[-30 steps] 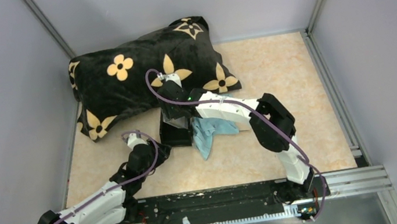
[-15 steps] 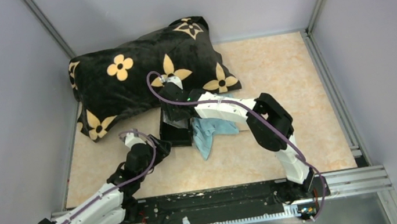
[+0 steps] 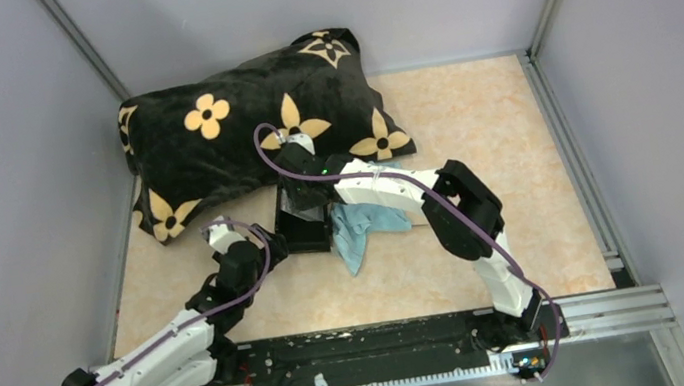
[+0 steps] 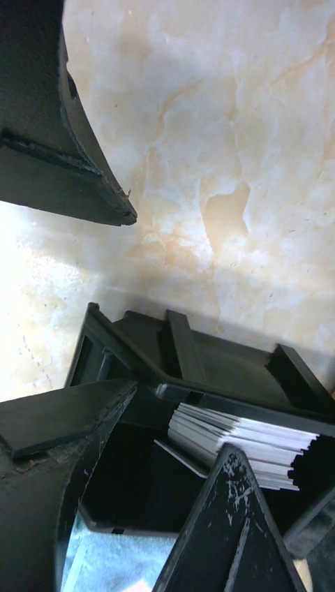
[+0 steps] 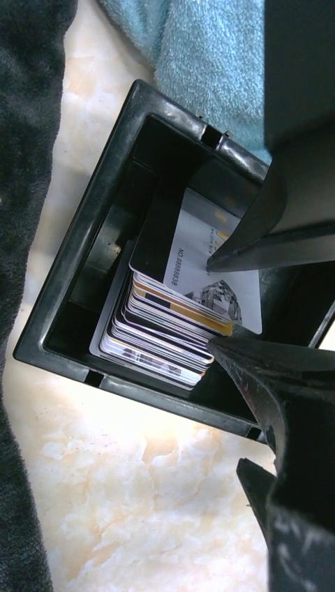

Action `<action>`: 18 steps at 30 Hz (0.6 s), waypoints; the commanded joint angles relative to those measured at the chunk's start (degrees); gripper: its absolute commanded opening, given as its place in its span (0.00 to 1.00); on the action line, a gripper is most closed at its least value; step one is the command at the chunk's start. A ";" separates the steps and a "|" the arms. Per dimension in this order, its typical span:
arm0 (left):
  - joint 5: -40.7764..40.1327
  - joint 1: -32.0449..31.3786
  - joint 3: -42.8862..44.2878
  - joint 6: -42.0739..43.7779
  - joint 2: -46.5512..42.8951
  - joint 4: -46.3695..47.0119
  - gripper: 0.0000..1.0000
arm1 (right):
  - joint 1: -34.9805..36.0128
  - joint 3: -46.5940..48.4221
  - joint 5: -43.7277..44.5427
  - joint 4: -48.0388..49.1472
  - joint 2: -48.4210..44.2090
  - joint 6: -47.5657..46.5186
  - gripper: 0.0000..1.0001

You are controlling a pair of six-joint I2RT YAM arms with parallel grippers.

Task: Put the credit cards into the card holder
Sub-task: Pick up the credit card from the storage box.

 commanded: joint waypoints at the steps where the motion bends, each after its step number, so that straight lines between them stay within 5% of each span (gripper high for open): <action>1: -3.66 -0.26 1.15 4.13 2.03 3.72 0.87 | -0.10 1.37 -0.58 -0.76 1.63 -0.06 0.36; 18: 1.70 -0.26 -1.62 5.00 2.98 8.35 0.81 | 1.70 4.87 0.77 -3.46 -1.21 -1.93 0.27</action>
